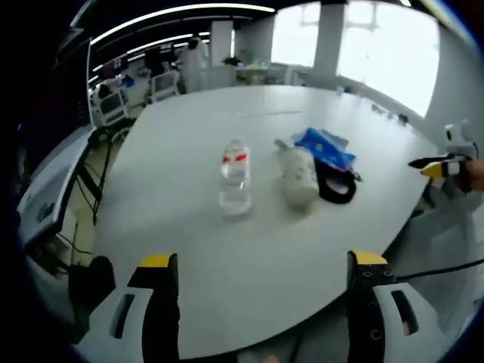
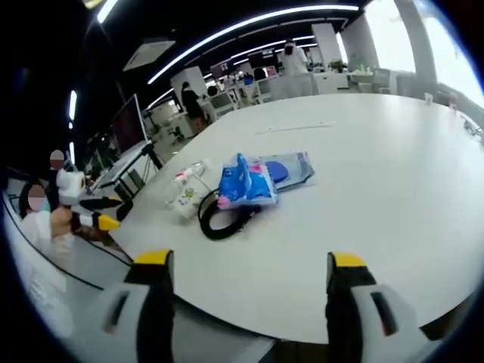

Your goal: Arrange the tabletop items into an orderly group along one side of the table until the central work area is clear of visible clutter.

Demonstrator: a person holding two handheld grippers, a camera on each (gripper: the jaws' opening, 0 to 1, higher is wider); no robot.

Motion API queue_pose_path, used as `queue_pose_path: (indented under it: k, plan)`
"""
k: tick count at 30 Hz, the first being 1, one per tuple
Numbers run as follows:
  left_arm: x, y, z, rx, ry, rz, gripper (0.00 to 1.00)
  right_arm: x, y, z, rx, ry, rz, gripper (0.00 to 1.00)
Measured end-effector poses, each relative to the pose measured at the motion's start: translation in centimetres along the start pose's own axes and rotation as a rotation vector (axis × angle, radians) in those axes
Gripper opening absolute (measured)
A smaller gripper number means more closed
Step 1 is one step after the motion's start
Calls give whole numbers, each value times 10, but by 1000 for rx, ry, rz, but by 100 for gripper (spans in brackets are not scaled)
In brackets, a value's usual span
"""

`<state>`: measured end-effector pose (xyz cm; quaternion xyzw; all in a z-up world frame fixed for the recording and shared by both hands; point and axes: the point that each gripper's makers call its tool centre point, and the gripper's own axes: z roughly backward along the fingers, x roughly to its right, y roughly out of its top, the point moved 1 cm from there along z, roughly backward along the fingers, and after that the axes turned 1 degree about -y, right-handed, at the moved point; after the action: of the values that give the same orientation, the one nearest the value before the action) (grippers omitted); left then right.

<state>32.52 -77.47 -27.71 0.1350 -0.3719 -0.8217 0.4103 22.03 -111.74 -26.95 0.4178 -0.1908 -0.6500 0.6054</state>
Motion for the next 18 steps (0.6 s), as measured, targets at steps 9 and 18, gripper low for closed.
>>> queue_pose_path:
  k: [9, 18]
  plan:
    - [0, -1, -1, -8, 5, 2, 88, 1, -2, 0, -4, 2, -6, 81]
    - [0, -4, -3, -22, 6, 3, 87, 2, -4, -1, -11, 5, -15, 80]
